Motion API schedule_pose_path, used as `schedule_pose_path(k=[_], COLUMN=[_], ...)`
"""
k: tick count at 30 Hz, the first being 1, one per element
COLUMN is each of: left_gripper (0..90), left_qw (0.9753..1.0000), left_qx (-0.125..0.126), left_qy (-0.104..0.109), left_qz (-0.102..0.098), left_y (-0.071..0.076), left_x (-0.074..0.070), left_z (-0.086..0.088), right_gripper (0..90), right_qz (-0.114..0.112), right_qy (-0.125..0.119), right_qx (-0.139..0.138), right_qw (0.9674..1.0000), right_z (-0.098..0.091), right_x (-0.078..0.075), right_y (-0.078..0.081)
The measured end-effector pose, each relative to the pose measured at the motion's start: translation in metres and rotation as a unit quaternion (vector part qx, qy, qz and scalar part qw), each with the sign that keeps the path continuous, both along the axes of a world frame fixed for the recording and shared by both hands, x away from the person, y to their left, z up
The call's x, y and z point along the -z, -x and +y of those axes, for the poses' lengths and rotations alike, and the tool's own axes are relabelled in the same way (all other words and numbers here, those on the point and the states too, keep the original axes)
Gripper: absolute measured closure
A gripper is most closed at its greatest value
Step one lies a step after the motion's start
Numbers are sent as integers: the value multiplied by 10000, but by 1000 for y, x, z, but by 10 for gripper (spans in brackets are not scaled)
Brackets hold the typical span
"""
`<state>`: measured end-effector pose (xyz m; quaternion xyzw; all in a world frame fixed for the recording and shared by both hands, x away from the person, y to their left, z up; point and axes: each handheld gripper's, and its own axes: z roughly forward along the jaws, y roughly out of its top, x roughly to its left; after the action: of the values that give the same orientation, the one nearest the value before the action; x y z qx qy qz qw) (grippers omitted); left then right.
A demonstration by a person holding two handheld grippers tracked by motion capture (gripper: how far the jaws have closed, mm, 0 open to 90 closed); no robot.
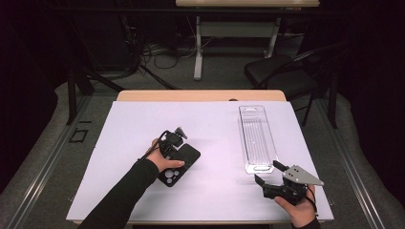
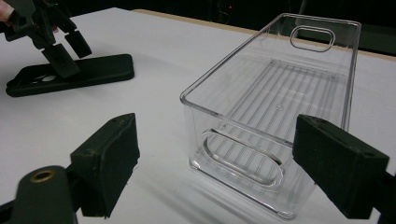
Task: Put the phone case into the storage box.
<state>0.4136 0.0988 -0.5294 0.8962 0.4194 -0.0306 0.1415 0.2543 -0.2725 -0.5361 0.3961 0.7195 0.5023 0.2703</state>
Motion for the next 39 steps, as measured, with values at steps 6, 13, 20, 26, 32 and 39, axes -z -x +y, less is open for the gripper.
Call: schedule_pose_path(k=[6, 13, 20, 26, 32, 39], left_gripper=[6, 7, 7, 8, 11, 22], left_qw=[9998, 9992, 9988, 9984, 9977, 9970], left_qx=[77, 162, 166, 166, 207, 225], left_qy=[-167, -353, -459, -548, -648, -738], left_qz=[30, 17, 7, 3, -48, -67], left_y=[0, 0, 1, 3, 4, 7], left_x=[3, 6, 8, 8, 8, 9], left_z=[-5, -7, -8, -10, -11, -11], right_gripper=[140, 140, 140, 141, 140, 140], right_qz=[1, -14, -10, 7, 16, 19], right_qy=[2, -10, -9, 0, 0, 16], right_qx=[-5, -16, -17, -17, -13, -14], right_qw=[10000, 10000, 10000, 10000, 10000, 10000], right_z=[0, 0, 0, 0, 0, 0], right_x=[0, 0, 1, 1, 1, 1], right_y=[0, 0, 0, 0, 0, 0])
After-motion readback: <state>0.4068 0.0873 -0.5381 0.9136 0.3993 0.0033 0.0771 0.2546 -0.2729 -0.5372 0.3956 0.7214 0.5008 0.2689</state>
